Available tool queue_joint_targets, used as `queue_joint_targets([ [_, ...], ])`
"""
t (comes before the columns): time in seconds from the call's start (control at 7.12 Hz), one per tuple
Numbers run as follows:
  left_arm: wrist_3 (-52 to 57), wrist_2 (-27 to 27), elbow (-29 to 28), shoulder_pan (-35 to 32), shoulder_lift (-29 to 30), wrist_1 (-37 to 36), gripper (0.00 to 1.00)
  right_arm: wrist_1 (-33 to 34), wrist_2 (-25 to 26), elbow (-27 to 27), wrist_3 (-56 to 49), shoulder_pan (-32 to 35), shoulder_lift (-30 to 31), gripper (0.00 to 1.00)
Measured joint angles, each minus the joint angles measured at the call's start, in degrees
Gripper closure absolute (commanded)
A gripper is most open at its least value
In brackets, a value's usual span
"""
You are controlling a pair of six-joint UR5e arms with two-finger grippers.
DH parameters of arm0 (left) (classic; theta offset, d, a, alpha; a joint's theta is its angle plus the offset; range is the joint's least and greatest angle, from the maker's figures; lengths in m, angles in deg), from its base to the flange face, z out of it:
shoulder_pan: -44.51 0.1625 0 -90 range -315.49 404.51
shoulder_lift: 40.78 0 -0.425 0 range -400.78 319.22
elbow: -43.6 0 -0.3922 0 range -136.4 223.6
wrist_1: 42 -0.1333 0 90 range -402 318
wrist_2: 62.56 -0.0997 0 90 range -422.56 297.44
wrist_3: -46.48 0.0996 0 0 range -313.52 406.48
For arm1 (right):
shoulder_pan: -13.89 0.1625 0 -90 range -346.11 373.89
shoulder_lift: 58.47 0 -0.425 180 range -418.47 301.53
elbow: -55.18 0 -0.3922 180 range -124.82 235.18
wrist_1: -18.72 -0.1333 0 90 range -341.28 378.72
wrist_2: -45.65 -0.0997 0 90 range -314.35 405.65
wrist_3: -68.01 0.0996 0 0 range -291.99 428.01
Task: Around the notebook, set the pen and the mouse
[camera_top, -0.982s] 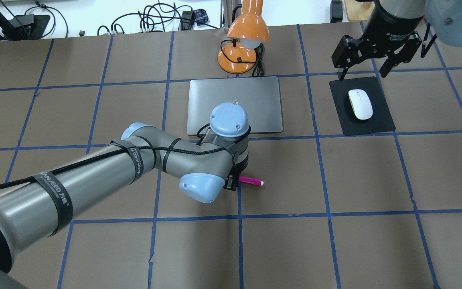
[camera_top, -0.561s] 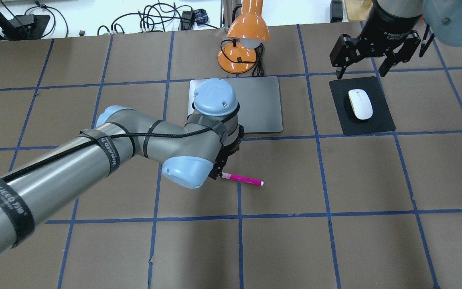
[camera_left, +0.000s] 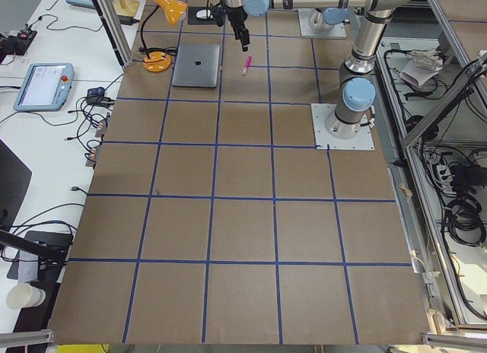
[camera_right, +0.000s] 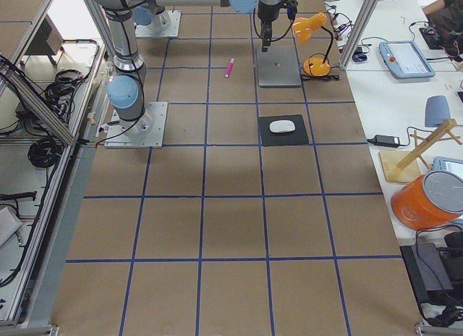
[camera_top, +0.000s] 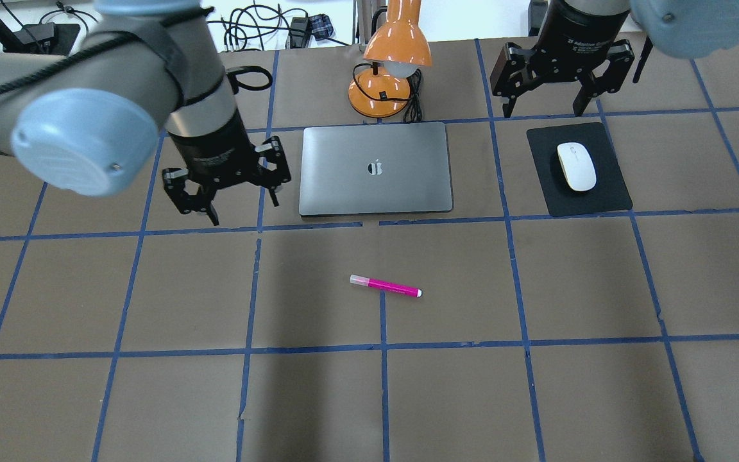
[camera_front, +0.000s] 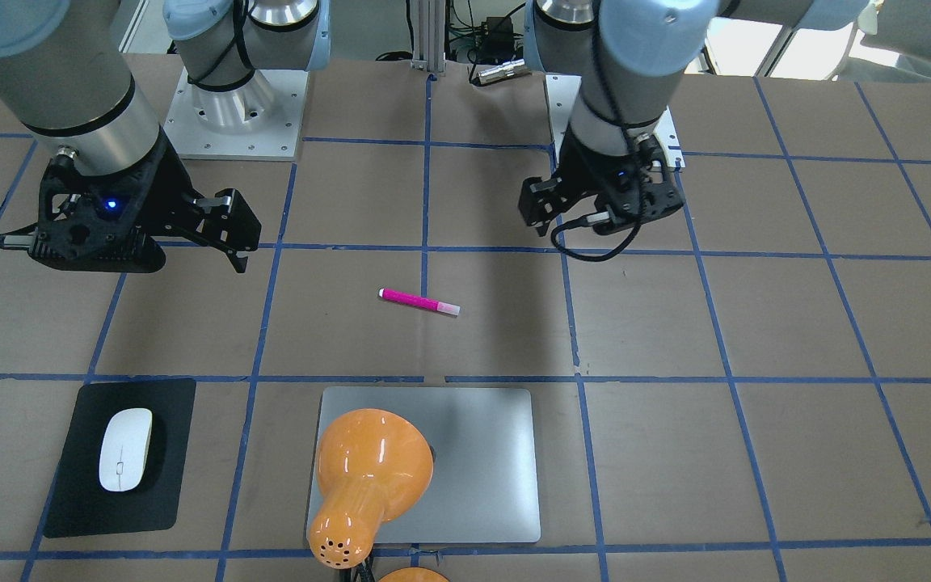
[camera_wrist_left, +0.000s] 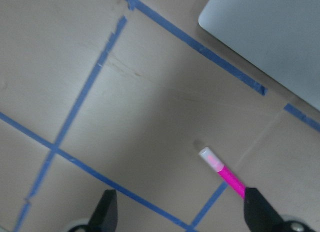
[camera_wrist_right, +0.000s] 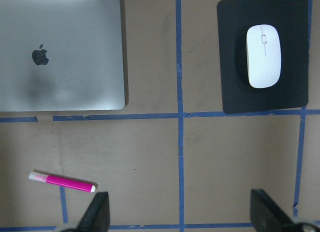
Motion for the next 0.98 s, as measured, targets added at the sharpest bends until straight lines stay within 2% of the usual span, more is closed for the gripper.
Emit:
queue_joint_targets([
  [0.14,7.8,0.5,-2.5,3.8,-2.4,2.3,0.00,-0.8,0.3,-1.8,0.4,0.1,-1.3,0.00],
  [0.28,11.1,0.8,-3.9,5.7,-3.7,3.4,0.00,-2.2,0.5,-3.4,0.5,-0.1,-2.5,0.00],
  [0.98,13.2,0.5,-2.8,7.0,-4.5,1.7,0.00,-3.3,0.0,-4.7,0.7,0.0,-3.3,0.00],
])
